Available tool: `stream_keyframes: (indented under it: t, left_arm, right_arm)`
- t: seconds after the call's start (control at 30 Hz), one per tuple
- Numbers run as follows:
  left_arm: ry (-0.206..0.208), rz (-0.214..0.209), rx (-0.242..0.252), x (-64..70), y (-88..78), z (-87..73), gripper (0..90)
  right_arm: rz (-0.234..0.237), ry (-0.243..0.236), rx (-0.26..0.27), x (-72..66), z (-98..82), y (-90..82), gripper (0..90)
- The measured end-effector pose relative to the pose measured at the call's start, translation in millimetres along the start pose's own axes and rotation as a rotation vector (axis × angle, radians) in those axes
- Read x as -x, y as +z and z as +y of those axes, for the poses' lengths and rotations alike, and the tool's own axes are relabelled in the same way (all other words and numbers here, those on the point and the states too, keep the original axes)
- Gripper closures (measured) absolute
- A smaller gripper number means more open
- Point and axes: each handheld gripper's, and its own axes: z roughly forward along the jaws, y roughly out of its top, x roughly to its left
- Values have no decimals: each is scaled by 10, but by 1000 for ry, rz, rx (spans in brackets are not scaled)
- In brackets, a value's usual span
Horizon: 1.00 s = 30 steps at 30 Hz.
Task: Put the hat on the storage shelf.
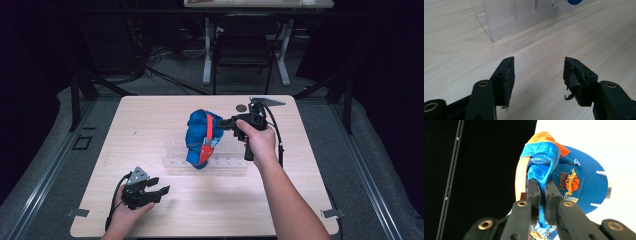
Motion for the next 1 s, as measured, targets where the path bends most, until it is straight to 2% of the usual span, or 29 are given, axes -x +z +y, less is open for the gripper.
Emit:
stream_keyframes:
  t: [0.07, 0.13, 0.3, 0.4, 0.5, 0.6, 0.7, 0.87, 1.0]
  left_arm:
    - [-1, 0, 2, 0, 1, -1, 430]
    - [1, 0, 1, 0, -1, 0, 429]
    - [-2, 1, 1, 2, 1, 0, 429]
    - [-8, 0, 2, 7, 1, -2, 429]
    - [-1, 1, 0, 3, 3, 0, 429]
    - [-4, 2, 4, 8, 6, -1, 429]
    - [-1, 3, 4, 7, 7, -2, 429]
    - [-1, 4, 3, 6, 6, -2, 429]
    - [0, 4, 3, 6, 5, -3, 429]
  right_arm:
    - [-6, 0, 4, -1, -1, -5, 806]
    - [-5, 1, 7, 8, -1, -22, 745]
    - [-14, -5, 6, 12, -7, -43, 711]
    - [-55, -33, 18, 8, -22, -78, 654]
    - [-65, -42, 22, 9, -31, -111, 615]
    - [-62, -43, 23, 12, -36, -128, 604]
    - [-59, -53, 26, 13, -54, -160, 553]
    - [-54, -60, 19, 24, -79, -185, 549]
    - [-98, -80, 16, 42, -106, -218, 536]
